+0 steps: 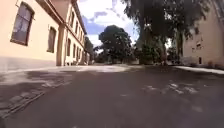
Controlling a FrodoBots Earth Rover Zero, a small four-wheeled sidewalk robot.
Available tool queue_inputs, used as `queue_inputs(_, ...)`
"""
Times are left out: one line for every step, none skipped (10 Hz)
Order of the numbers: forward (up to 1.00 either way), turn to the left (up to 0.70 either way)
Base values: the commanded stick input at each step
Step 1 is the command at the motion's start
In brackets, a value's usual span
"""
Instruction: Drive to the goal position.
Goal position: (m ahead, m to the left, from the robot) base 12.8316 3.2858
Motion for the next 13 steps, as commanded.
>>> queue_inputs(0.85,0.01)
queue_inputs(0.85,0.01)
queue_inputs(0.85,0.01)
queue_inputs(0.85,0.01)
queue_inputs(0.85,0.01)
queue_inputs(0.85,0.01)
queue_inputs(0.85,0.01)
queue_inputs(0.85,0.01)
queue_inputs(0.85,0.01)
queue_inputs(0.85,0.01)
queue_inputs(0.85,0.01)
queue_inputs(0.85,0.01)
queue_inputs(0.85,0.01)
